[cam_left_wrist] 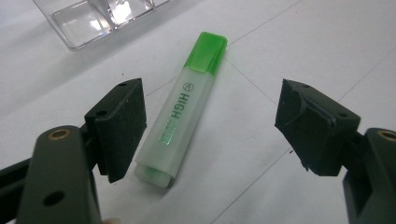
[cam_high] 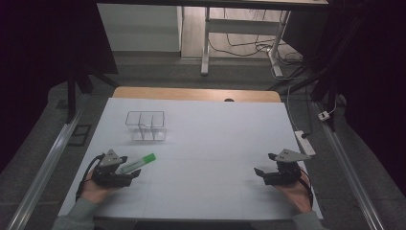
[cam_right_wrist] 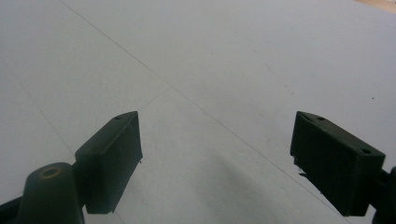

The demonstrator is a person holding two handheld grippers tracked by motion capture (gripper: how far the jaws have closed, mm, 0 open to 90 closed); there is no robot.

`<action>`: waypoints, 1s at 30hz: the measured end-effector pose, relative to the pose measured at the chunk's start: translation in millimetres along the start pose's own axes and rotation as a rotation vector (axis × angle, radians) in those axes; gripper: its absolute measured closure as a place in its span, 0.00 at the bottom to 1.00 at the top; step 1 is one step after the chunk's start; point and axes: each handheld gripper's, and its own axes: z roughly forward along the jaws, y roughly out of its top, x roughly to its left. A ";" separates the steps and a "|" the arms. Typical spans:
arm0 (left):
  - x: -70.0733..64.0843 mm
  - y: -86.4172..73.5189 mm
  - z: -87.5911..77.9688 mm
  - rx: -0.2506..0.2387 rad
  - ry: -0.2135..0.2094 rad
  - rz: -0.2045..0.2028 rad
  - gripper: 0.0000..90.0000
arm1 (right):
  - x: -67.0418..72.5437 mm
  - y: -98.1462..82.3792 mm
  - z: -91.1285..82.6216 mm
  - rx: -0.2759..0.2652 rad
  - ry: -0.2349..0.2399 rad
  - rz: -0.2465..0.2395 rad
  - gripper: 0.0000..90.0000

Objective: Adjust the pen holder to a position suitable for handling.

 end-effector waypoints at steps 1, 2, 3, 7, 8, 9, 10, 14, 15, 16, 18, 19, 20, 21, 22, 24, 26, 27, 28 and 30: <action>0.5 0.0 0.3 0.002 -0.002 -0.002 0.28 | -0.1 0.0 -0.1 0.004 -0.004 -0.001 0.19; 0.5 0.0 0.3 0.002 -0.002 -0.002 0.28 | -0.2 -0.2 0.4 0.004 -0.005 -0.001 0.19; 0.5 0.0 0.2 0.001 -0.002 -0.003 0.28 | -0.2 -0.2 0.8 0.008 -0.014 -0.006 0.20; 0.3 -0.6 -2.0 -0.002 -0.004 -0.005 0.28 | -0.1 0.0 4.3 0.009 -0.002 -0.010 0.20; 0.5 -0.8 -2.2 -0.004 -0.005 -0.007 0.28 | -0.1 0.0 4.3 0.009 -0.002 -0.010 0.20; 0.8 -1.2 -2.9 -0.004 -0.003 -0.010 0.28 | 0.7 0.3 5.4 0.008 -0.004 -0.019 0.21; 0.8 -1.2 -2.9 -0.004 -0.003 -0.010 0.28 | 1.3 0.7 5.6 0.005 -0.006 -0.019 0.22; 2.1 -0.9 -3.8 -0.008 -0.003 -0.019 0.28 | 1.5 2.7 6.5 0.002 -0.005 -0.023 0.22; 2.5 -0.7 -4.0 -0.008 -0.003 -0.019 0.28 | 1.5 2.9 6.8 0.001 -0.003 -0.025 0.22; 3.3 0.0 -4.0 -0.010 0.000 -0.021 0.28 | 1.7 3.1 6.9 0.006 -0.005 -0.027 0.22; 3.9 0.4 -4.0 -0.011 -0.001 -0.024 0.28 | 2.3 3.0 7.5 0.008 -0.005 -0.027 0.22; 4.6 0.9 -3.9 -0.014 -0.001 -0.027 0.28 | 2.6 3.0 7.0 0.010 -0.008 -0.028 0.22; 5.8 2.7 -4.2 -0.014 0.003 -0.029 0.28 | 2.7 3.1 6.5 0.010 -0.010 -0.027 0.22; 5.8 2.7 -4.2 -0.014 0.003 -0.029 0.28 | 2.6 3.2 6.0 0.004 -0.012 -0.026 0.22; 6.5 3.9 -4.4 -0.017 0.002 -0.029 0.28 | 2.6 3.2 6.0 0.004 -0.012 -0.026 0.22; 7.1 6.4 -5.0 -0.020 0.005 -0.028 0.29 | 1.9 3.4 4.0 -0.002 -0.018 -0.018 0.23; 8.3 10.4 -6.1 -0.026 0.008 -0.025 0.29 | 1.3 3.4 3.8 -0.003 -0.020 -0.015 0.23; 9.1 11.9 -6.5 -0.027 0.010 -0.024 0.29 | 1.4 3.3 3.7 -0.001 -0.022 -0.015 0.23; 9.1 11.9 -6.5 -0.027 0.010 -0.024 0.29 | 1.5 3.3 3.9 -0.002 -0.023 -0.015 0.23; 10.6 14.7 -7.0 -0.029 0.011 -0.028 0.29 | 1.8 3.4 4.3 -0.001 -0.021 -0.019 0.23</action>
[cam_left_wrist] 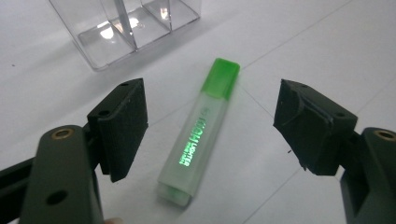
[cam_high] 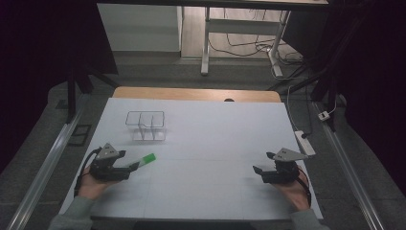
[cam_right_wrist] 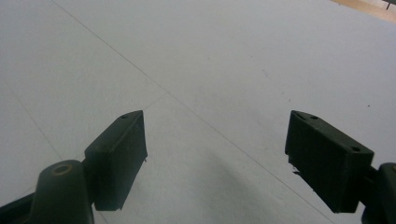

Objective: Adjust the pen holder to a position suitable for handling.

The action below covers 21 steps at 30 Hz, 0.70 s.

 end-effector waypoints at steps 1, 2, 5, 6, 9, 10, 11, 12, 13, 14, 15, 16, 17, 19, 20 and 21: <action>1.5 2.7 -0.1 -0.001 0.006 -0.001 0.29 | 0.2 0.1 0.1 0.000 -0.001 -0.001 0.23; 1.5 2.7 -0.1 -0.001 0.006 -0.001 0.29 | 0.2 0.1 0.1 0.000 -0.001 -0.001 0.23; 5.5 7.6 0.6 0.008 0.034 -0.016 0.30 | 0.2 0.5 0.5 0.000 0.000 -0.006 0.23; 5.5 7.6 0.6 0.008 0.034 -0.016 0.30 | 0.2 0.5 0.5 0.000 0.000 -0.006 0.23; 8.9 10.5 1.2 0.012 0.044 -0.028 0.30 | -0.3 0.3 1.6 0.007 0.004 -0.008 0.23; 10.1 11.1 1.3 0.014 0.046 -0.027 0.30 | -0.4 0.3 1.9 0.009 0.004 -0.011 0.23; 11.4 11.6 1.8 0.014 0.046 -0.030 0.30 | -0.4 0.3 1.9 0.009 0.004 -0.011 0.23; 12.8 12.3 2.3 0.015 0.049 -0.034 0.30 | 0.4 0.4 2.3 0.013 -0.001 -0.009 0.23; 15.9 13.9 3.5 0.017 0.051 -0.035 0.31 | 0.5 0.3 2.5 0.012 -0.003 -0.009 0.23; 15.9 13.9 3.5 0.017 0.051 -0.035 0.31 | 0.5 0.3 2.5 0.012 -0.002 -0.007 0.23; 19.9 15.7 4.9 0.020 0.057 -0.035 0.31 | 0.2 0.3 2.6 0.009 -0.002 -0.007 0.23; 19.9 15.7 4.9 0.020 0.057 -0.035 0.31 | -0.1 0.3 2.5 0.012 -0.001 -0.006 0.23; 24.8 17.1 6.2 0.021 0.062 -0.044 0.31 | -0.3 0.2 2.7 0.013 -0.001 -0.005 0.23; 29.6 18.5 7.4 0.024 0.073 -0.050 0.31 | -0.4 0.0 2.8 0.014 -0.003 -0.006 0.23; 29.6 18.5 7.4 0.024 0.073 -0.050 0.31 | -0.3 0.0 2.7 0.017 -0.005 -0.007 0.23; 34.0 20.3 8.2 0.026 0.078 -0.057 0.31 | -0.2 0.0 2.9 0.017 -0.006 -0.008 0.23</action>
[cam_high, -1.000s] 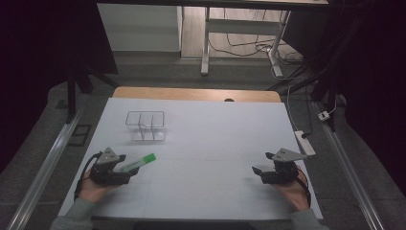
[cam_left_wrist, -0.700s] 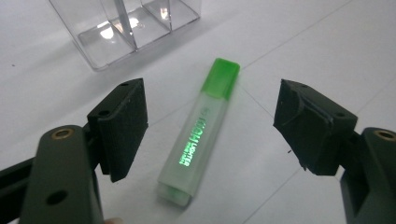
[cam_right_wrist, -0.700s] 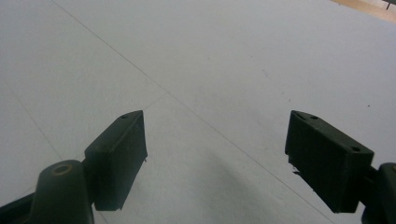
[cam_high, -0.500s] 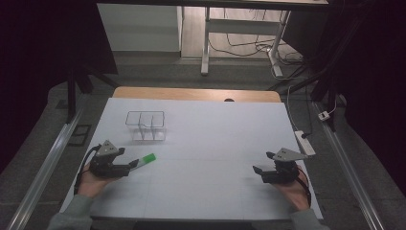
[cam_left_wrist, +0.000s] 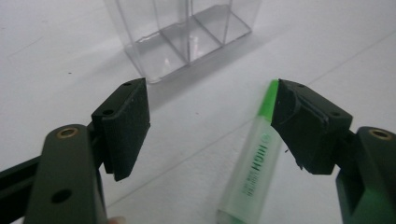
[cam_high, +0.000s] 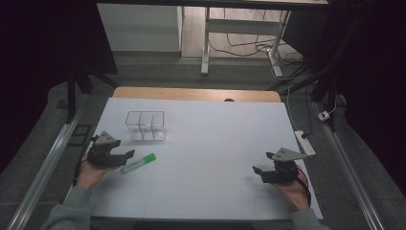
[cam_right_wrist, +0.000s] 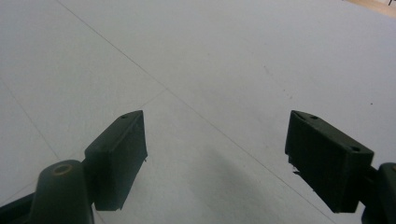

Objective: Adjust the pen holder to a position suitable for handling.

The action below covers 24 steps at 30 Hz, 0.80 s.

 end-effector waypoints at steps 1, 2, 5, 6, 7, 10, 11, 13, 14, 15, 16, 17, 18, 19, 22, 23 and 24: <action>0.0 0.0 0.0 0.000 0.000 0.000 0.31 | 0.0 -0.1 0.3 -0.002 0.002 0.001 0.23; 3.0 2.8 0.9 -0.002 0.006 -0.004 0.31 | -0.1 0.0 0.4 0.000 0.002 0.002 0.23; 6.4 5.6 1.6 -0.006 0.010 -0.006 0.32 | -0.2 -0.1 0.1 0.008 -0.016 -0.008 0.24; 8.3 6.8 2.2 -0.005 0.012 -0.009 0.32 | -0.2 -0.1 0.1 0.008 -0.016 -0.008 0.24; 10.3 8.0 3.0 -0.004 0.019 -0.010 0.32 | -1.1 0.0 -0.5 -0.003 -0.024 -0.004 0.24; 15.0 10.7 4.9 0.007 0.038 -0.012 0.32 | -2.6 -0.3 -1.8 -0.007 -0.031 0.006 0.24; 17.9 12.7 6.2 0.014 0.050 -0.008 0.32 | -2.9 -0.6 -1.8 -0.008 -0.031 0.011 0.24; 19.4 13.6 7.0 0.014 0.055 -0.009 0.34 | -3.4 -1.0 -1.4 -0.007 -0.032 0.015 0.24; 21.1 14.6 8.0 0.015 0.056 -0.011 0.34 | -3.4 -1.0 -1.4 -0.007 -0.032 0.015 0.24; 24.9 17.3 9.9 0.017 0.061 -0.015 0.34 | -3.3 -1.1 -0.7 -0.004 -0.033 0.016 0.24; 24.9 17.3 9.9 0.017 0.061 -0.015 0.35 | -3.4 -1.1 -0.5 -0.002 -0.032 0.013 0.24; 26.8 18.9 10.8 0.015 0.063 -0.017 0.35 | -3.3 -1.0 -0.4 -0.002 -0.032 0.012 0.24; 30.9 22.2 12.6 0.014 0.067 -0.021 0.36 | -3.2 -1.0 -0.4 -0.001 -0.031 0.012 0.24; 30.9 22.2 12.6 0.014 0.067 -0.021 0.36 | -3.3 -1.1 -0.4 0.000 -0.031 0.011 0.24; 37.8 25.9 15.6 0.014 0.067 -0.034 0.38 | -3.4 -1.2 -0.6 -0.001 -0.031 0.019 0.24; 39.9 26.3 16.8 0.014 0.070 -0.042 0.39 | -3.5 -1.2 -0.6 -0.002 -0.029 0.018 0.24; 41.9 26.7 18.1 0.017 0.071 -0.046 0.39 | -3.5 -1.2 -0.6 -0.002 -0.029 0.018 0.24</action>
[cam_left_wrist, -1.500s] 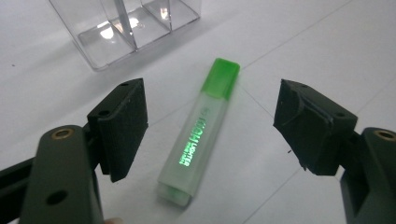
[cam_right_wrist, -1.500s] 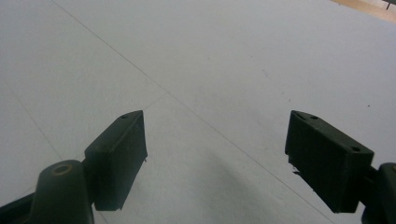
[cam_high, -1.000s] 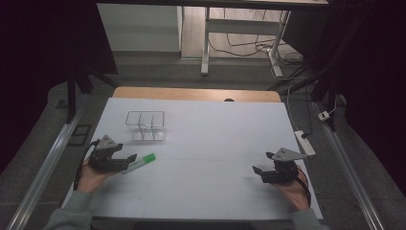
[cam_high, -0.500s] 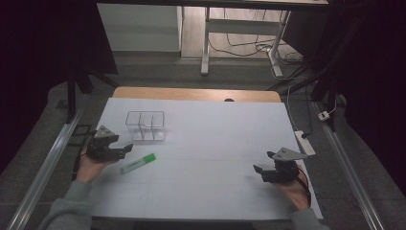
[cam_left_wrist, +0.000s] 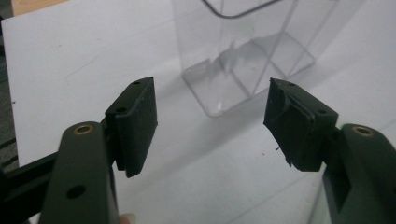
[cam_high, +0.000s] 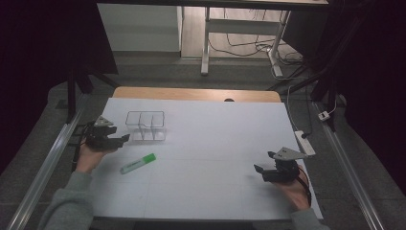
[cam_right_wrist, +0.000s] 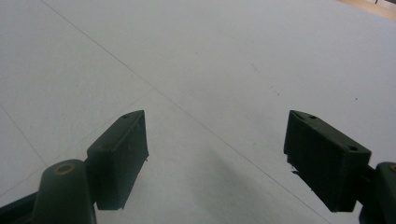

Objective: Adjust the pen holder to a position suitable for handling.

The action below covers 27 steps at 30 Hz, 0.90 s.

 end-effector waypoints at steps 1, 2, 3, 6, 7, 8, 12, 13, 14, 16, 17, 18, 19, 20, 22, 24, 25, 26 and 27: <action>1.1 0.3 1.5 0.002 0.001 -0.003 0.40 | 0.4 0.1 0.1 0.004 0.000 0.001 0.24; 2.3 0.5 2.7 0.003 0.002 -0.002 0.40 | 0.4 0.1 0.1 0.004 0.000 0.001 0.24; 3.3 0.7 3.9 0.004 0.004 -0.006 0.40 | 0.7 0.0 0.2 0.006 0.002 0.001 0.24; 7.9 1.7 7.5 0.003 0.011 -0.011 0.43 | 0.8 -0.1 0.3 0.007 0.001 -0.002 0.24; 9.3 2.0 8.4 0.001 0.015 -0.014 0.45 | 0.8 -0.1 0.3 0.007 0.001 -0.002 0.24; 9.3 2.0 8.4 0.001 0.015 -0.014 0.47 | 0.8 -0.1 0.4 0.007 0.001 -0.001 0.24; 14.5 1.6 14.6 -0.001 0.013 -0.016 0.56 | 0.8 -0.2 0.9 0.013 -0.002 -0.004 0.24; 15.7 1.4 16.4 0.003 0.009 -0.016 0.59 | 0.5 -0.3 0.8 0.014 0.002 -0.006 0.24; 17.1 1.3 19.1 0.005 0.009 -0.014 0.62 | 0.5 -0.5 0.9 0.012 0.003 -0.005 0.24; 17.9 1.3 20.2 0.003 0.004 -0.015 0.71 | 0.3 -0.7 1.0 0.013 0.002 -0.005 0.24; 18.7 1.5 21.1 0.001 -0.001 -0.014 0.71 | 0.3 -0.7 1.0 0.013 0.002 -0.005 0.24; 19.4 1.8 21.8 -0.002 -0.004 -0.013 0.80 | 0.5 -0.9 1.3 0.017 0.000 -0.004 0.24; 20.4 2.1 22.7 -0.006 -0.006 -0.015 0.84 | 0.6 -0.9 1.3 0.020 -0.001 -0.005 0.24; 21.7 2.6 23.6 -0.007 -0.012 -0.018 0.89 | 0.5 -0.9 1.5 0.021 -0.001 -0.007 0.24; 23.7 4.0 25.8 -0.010 -0.020 -0.024 0.97 | 0.3 -1.3 2.1 0.025 0.002 -0.008 0.24; 24.4 6.4 28.3 -0.009 -0.031 -0.025 0.99 | 0.2 -1.5 2.4 0.025 0.003 -0.009 0.24; 24.3 8.0 29.4 -0.008 -0.036 -0.022 0.99 | 0.4 -1.5 2.6 0.027 0.001 -0.006 0.24; 23.4 11.4 32.0 -0.010 -0.044 -0.015 0.99 | 0.5 -1.5 2.8 0.025 0.002 -0.006 0.24; 23.4 11.4 32.0 -0.010 -0.044 -0.015 0.99 | 0.6 -1.5 2.9 0.024 0.002 -0.006 0.24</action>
